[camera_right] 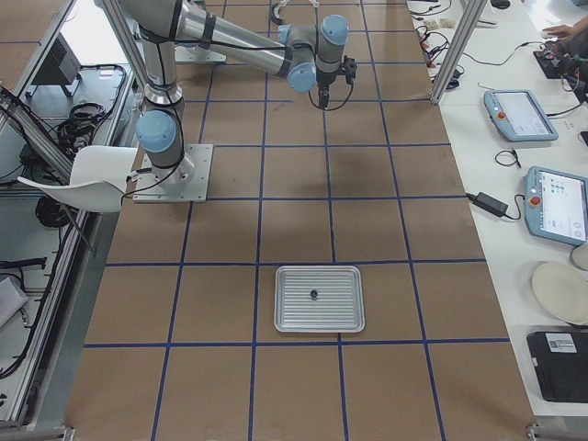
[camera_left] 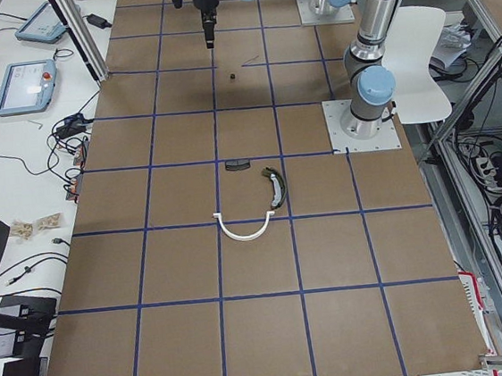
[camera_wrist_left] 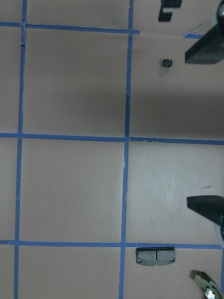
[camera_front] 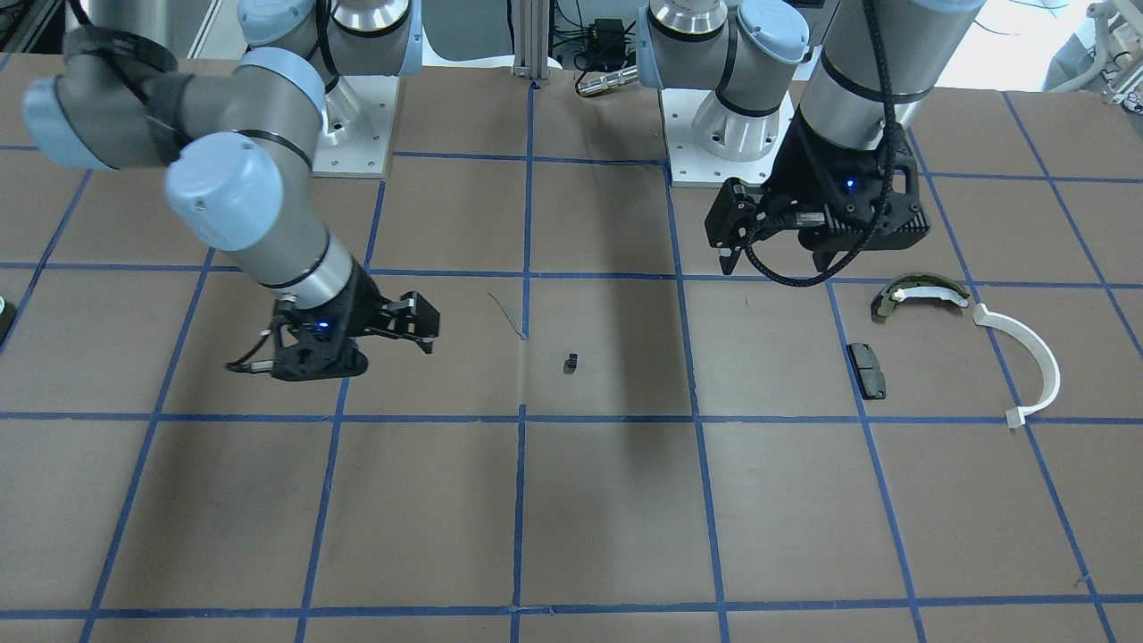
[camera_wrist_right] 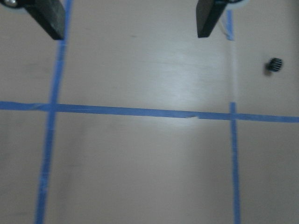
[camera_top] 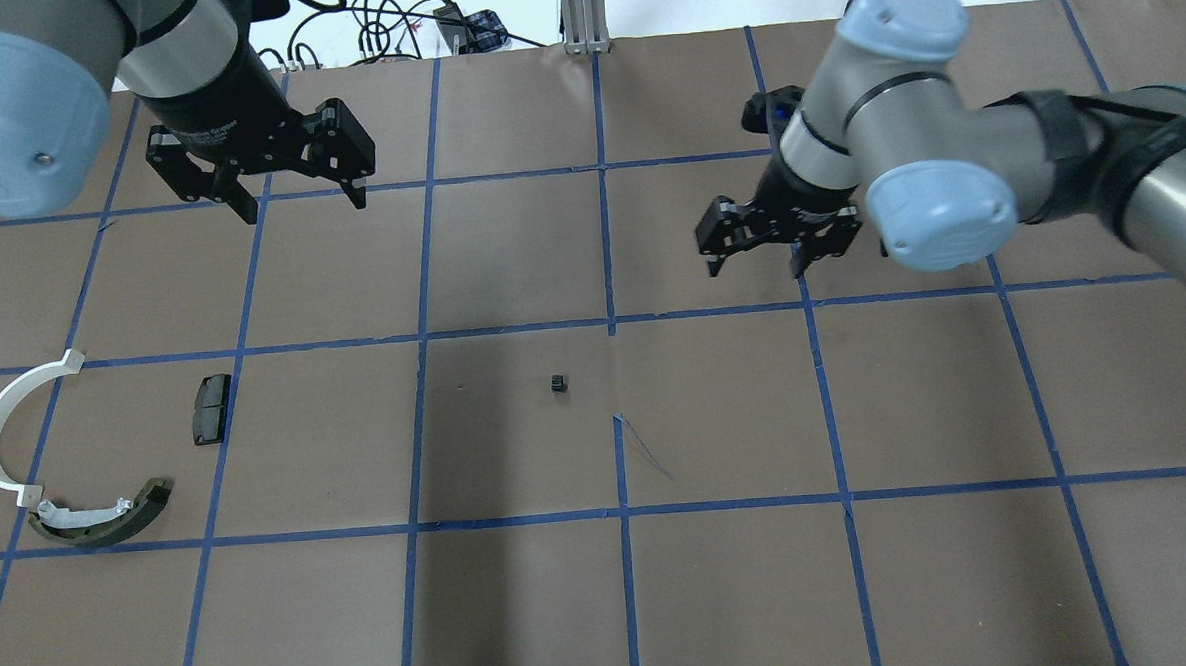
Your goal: Place bearing gear from tray to pile
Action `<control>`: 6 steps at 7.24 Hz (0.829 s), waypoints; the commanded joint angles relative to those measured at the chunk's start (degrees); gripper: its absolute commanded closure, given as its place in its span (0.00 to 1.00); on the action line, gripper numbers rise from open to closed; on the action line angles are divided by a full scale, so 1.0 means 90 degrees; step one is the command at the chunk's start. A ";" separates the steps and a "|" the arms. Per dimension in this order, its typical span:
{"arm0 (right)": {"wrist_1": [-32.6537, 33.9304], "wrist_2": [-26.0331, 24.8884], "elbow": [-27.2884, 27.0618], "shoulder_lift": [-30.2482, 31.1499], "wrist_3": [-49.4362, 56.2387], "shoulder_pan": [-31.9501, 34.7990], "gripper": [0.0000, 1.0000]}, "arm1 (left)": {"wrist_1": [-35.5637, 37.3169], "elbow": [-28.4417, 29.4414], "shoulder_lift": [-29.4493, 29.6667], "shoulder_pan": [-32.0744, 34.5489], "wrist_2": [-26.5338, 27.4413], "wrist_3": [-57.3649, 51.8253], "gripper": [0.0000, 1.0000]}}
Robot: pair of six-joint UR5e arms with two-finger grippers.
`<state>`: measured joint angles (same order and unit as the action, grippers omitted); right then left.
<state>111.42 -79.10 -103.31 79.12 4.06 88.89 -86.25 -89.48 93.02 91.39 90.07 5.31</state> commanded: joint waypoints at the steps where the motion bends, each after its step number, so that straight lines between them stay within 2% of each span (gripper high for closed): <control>1: -0.0602 -0.0838 -0.0006 0.0398 0.2042 -0.1530 0.00 | 0.0265 -0.0621 0.0219 0.0739 -0.0018 0.0900 0.00; 2: -0.0728 -0.0947 0.0004 0.0398 0.2658 -0.2155 0.00 | 0.0963 -0.0866 0.0579 0.1083 -0.0027 0.1320 0.00; 3: -0.0681 -0.1257 0.0023 0.0398 0.3428 -0.2761 0.00 | 0.1376 -0.1139 0.0911 0.1299 -0.0027 0.1489 0.00; 4: -0.0603 -0.1299 0.0014 0.0379 0.4112 -0.3376 0.00 | 0.1661 -0.1480 0.1166 0.1630 -0.0027 0.1751 0.00; 6: -0.0487 -0.1280 0.0043 0.0311 0.5061 -0.4462 0.00 | 0.3550 -0.2310 0.1694 0.1897 -0.0037 0.2281 0.00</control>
<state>106.17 -90.47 -103.07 82.29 43.38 54.80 -63.77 -105.78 105.37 107.07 89.81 23.62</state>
